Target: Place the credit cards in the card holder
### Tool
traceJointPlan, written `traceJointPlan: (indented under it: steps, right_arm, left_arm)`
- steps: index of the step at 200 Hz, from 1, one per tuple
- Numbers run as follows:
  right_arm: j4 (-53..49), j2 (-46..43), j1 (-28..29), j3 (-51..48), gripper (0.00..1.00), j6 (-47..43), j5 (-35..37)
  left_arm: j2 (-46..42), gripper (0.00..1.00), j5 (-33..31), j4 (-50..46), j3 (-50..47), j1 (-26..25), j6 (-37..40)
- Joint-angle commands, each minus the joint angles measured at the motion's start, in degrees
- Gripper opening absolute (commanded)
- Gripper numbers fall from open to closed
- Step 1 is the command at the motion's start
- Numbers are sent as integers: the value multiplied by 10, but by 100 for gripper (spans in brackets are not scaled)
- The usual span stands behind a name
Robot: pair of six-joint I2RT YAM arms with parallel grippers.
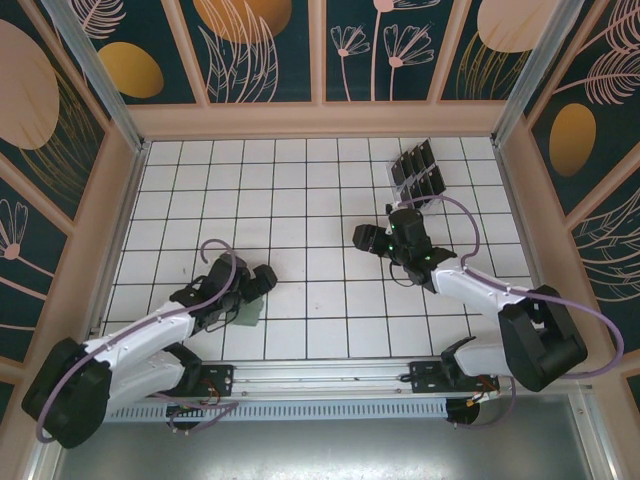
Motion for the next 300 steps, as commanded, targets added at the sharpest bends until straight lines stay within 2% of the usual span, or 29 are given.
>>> traceJointPlan:
  steps: [1, 71, 114, 148, 185, 207, 227, 264, 300]
  right_arm:
    - [-20, -18, -1, 13, 75, 3, 19]
    - [-63, -82, 1, -33, 75, 48, 49]
    - [-105, -132, 2, -53, 75, 63, 71]
    - [-128, -144, 3, -52, 75, 58, 83]
    - [-124, -129, 10, -46, 74, 71, 73]
    - [-97, -106, 55, -49, 74, 98, 65]
    - [-61, -62, 98, -46, 72, 128, 57]
    - [-1, 59, 178, 0, 70, 165, 39]
    - [30, 164, 226, 56, 60, 188, 18]
  left_arm:
    - [46, 99, 9, 83, 14, -19, -14]
    - [250, 98, -8, 236, 136, -94, -37]
    - [327, 99, -4, 227, 254, -99, -16]
    - [316, 98, -11, 177, 292, -100, 21]
    - [259, 99, -46, 129, 257, -98, 57]
    - [224, 99, -62, 118, 223, -92, 70]
    - [204, 99, -67, 114, 199, -71, 77]
    - [187, 99, -35, 114, 173, -11, 89]
    - [179, 99, -33, 106, 167, -4, 103]
